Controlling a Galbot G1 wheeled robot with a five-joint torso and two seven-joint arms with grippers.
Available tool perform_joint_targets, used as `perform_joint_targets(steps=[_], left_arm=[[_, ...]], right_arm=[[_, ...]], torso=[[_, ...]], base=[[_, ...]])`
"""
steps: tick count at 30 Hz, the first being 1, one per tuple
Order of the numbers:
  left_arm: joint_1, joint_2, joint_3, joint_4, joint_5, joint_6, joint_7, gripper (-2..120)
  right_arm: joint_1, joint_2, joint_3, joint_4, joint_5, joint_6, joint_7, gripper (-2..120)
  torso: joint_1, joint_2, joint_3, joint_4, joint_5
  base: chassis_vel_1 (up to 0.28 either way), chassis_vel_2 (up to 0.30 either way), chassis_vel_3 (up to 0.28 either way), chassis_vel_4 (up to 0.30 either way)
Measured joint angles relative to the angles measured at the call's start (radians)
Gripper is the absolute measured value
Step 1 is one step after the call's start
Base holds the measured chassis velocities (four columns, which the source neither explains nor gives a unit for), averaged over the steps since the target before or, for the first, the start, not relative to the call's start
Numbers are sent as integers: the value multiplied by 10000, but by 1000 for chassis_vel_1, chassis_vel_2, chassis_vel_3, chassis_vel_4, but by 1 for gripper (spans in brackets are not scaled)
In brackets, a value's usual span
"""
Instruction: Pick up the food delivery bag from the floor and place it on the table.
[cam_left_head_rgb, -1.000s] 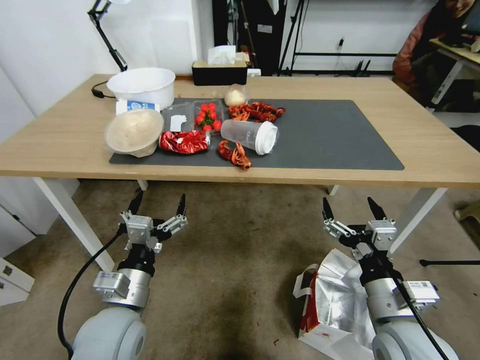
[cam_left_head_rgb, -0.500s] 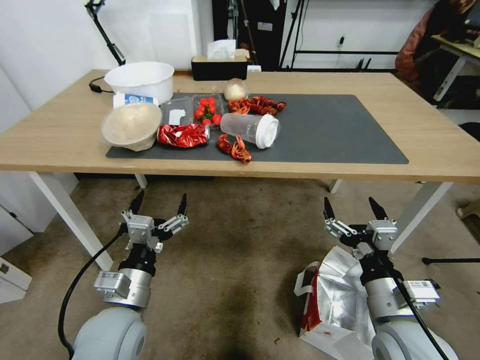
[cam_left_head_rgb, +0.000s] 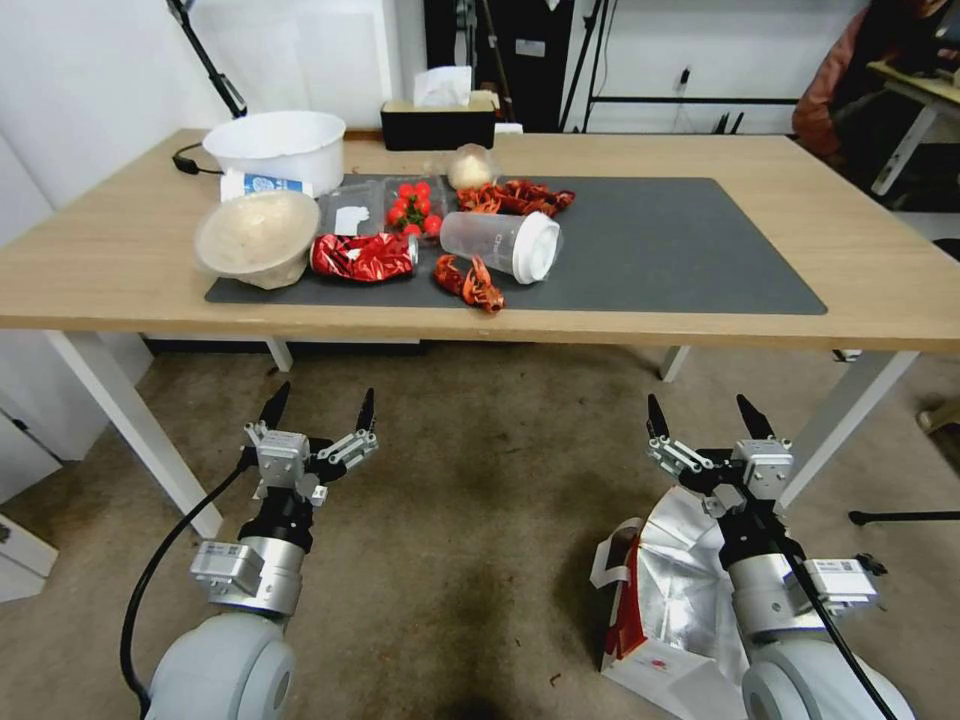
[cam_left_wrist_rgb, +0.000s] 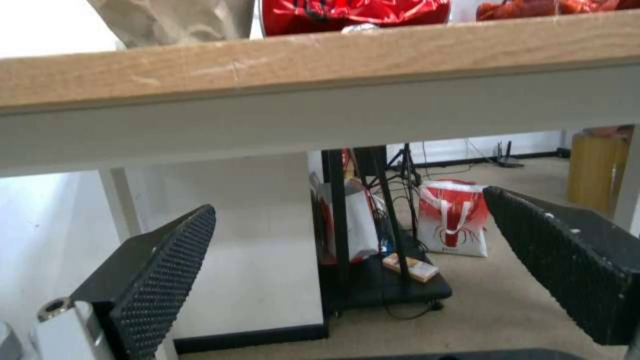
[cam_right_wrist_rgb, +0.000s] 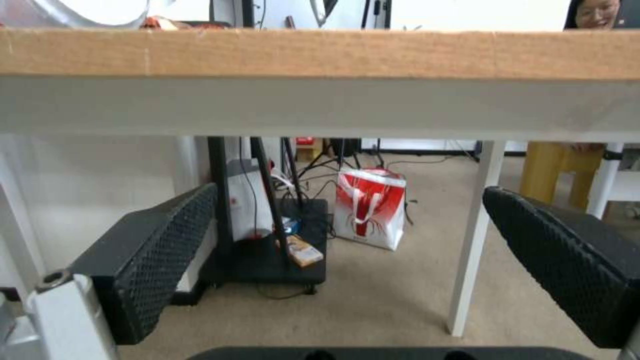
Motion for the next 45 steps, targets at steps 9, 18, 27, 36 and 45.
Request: perform_joint_targets(steps=[9, 18, 27, 36, 45], left_arm=[[64, 17, -16, -106, 13, 2, 7, 100], [135, -2, -21, -161, 55, 3, 71, 100], [144, -21, -9, -188, 71, 1, 71, 100], [123, -35, 6, -114, 87, 1, 75, 100], [97, -31, 0, -99, 88, 0, 75, 100]], right_arm=[[-16, -21, 50, 69, -30, 79, 10, 100], [-51, -13, 36, 72, -104, 183, 14, 100], [-12, -44, 43, 105, -113, 188, 60, 100], [1, -38, 36, 77, -104, 194, 74, 100], [14, -21, 28, 70, -101, 197, 74, 100]], torso=[[-131, -373, -241, 0, 0], [-228, -686, -458, 0, 0], [-350, -1069, -722, 0, 1], [-455, -1416, -964, -1, 0], [-559, -1786, -1228, 0, 0]], base=[[0, 0, 0, 0], [0, 0, 0, 0], [0, 0, 0, 0], [0, 0, 0, 0], [0, 0, 0, 0]])
